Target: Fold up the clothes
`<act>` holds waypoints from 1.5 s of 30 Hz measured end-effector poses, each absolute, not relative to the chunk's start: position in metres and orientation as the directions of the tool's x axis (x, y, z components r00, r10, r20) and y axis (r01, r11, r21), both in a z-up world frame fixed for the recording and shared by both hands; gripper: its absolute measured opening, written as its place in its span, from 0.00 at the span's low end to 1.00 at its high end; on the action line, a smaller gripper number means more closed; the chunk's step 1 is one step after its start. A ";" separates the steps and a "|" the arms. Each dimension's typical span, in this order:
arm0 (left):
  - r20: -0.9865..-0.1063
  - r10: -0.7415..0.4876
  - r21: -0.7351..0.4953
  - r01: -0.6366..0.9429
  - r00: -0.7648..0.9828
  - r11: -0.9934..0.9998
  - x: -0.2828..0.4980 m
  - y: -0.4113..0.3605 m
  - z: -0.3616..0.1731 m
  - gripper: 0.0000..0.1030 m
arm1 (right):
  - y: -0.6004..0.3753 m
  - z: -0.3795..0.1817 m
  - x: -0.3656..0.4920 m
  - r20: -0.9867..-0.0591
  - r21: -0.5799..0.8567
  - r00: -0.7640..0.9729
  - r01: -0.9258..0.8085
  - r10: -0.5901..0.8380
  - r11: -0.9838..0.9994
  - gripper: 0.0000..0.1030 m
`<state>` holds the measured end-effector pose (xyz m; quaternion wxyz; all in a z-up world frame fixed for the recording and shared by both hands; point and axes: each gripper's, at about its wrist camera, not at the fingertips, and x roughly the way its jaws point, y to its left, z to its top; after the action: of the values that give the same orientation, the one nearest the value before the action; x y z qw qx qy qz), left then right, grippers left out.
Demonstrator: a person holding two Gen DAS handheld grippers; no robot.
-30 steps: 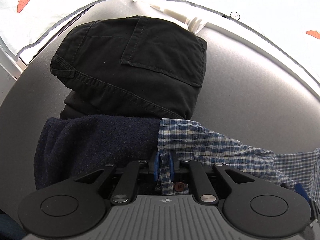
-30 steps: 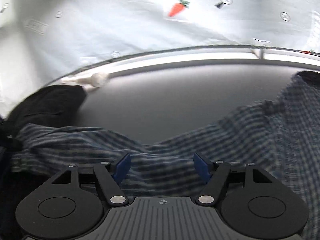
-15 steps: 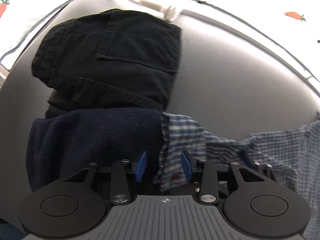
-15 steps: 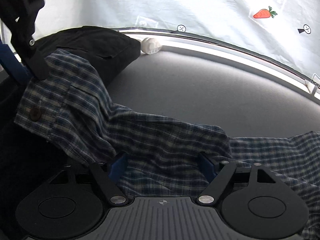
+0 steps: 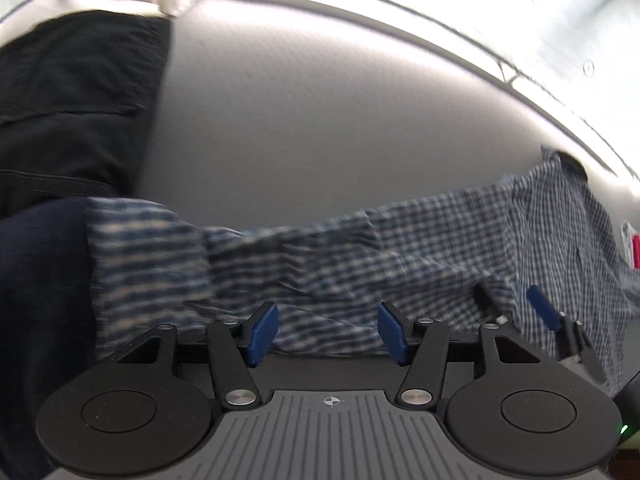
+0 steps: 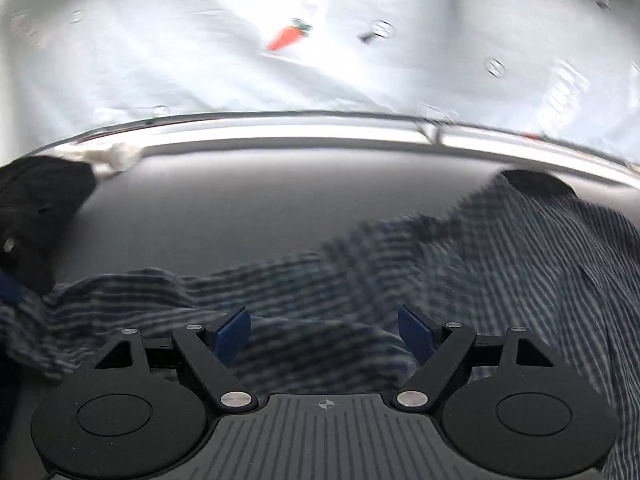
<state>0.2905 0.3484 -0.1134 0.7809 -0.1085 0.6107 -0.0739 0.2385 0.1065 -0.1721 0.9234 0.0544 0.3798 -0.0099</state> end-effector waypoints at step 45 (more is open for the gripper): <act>-0.921 -0.068 -0.117 -0.106 0.383 0.987 0.122 -0.085 -0.156 1.00 | -0.280 -0.202 0.091 -0.777 0.100 0.621 -0.044 0.106 0.994 1.00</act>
<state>0.1224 -0.0848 -0.1559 0.8278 -0.0783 0.5553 0.0112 0.0915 -0.2798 -0.2022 0.8996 0.0357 0.4333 0.0415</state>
